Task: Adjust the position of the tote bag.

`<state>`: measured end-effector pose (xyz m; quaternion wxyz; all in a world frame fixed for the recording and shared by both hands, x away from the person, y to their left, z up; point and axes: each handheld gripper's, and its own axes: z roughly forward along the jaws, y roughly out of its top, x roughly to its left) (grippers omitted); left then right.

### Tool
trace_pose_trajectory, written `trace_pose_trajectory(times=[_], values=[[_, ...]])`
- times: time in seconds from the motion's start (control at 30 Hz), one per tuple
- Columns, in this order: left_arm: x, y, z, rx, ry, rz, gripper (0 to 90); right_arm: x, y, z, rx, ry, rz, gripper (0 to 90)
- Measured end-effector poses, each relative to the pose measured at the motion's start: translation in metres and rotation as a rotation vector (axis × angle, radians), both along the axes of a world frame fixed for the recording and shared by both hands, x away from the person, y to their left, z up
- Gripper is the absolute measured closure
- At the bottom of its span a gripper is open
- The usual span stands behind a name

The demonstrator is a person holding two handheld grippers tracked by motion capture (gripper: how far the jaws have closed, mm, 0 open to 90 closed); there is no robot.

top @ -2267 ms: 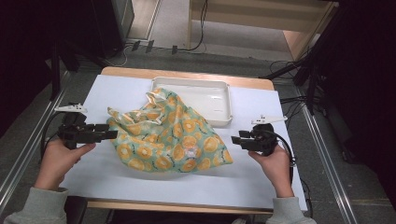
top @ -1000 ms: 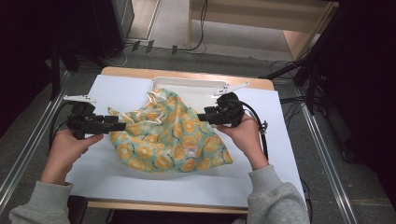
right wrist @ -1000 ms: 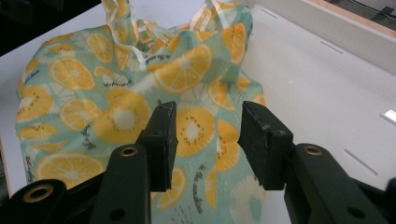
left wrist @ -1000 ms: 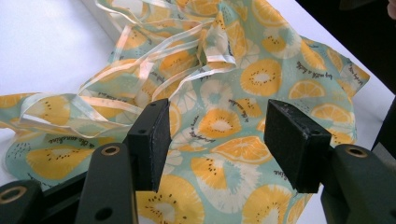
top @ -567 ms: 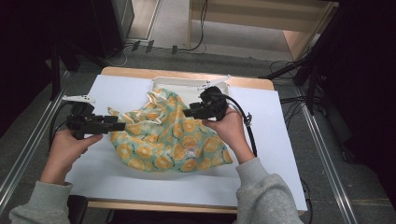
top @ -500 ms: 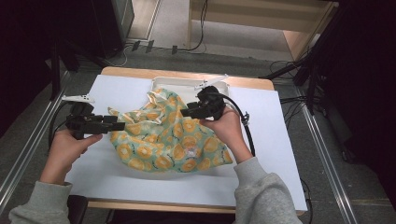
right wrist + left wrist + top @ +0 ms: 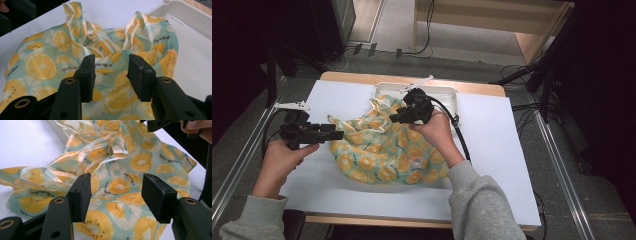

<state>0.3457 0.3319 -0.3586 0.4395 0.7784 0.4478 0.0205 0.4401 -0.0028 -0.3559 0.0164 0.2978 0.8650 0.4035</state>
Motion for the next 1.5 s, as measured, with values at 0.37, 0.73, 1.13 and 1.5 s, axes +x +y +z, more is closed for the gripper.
trace_pose_trajectory(times=[0.37,0.73,1.13,1.5], values=[[-0.001,0.001,-0.002,0.007,0.000,0.001,41.6,0.007,0.026,-0.016,-0.018,0.001,-0.012,50.6],[0.000,0.003,-0.004,0.010,0.004,0.007,41.6,0.012,0.046,-0.040,-0.087,-0.006,-0.057,43.8],[0.000,0.005,-0.005,0.008,0.005,0.011,41.6,0.011,0.057,-0.057,-0.140,-0.030,-0.059,66.2],[0.000,0.006,-0.006,0.005,0.007,0.014,41.6,0.009,0.057,-0.061,-0.158,-0.026,-0.046,90.0]])
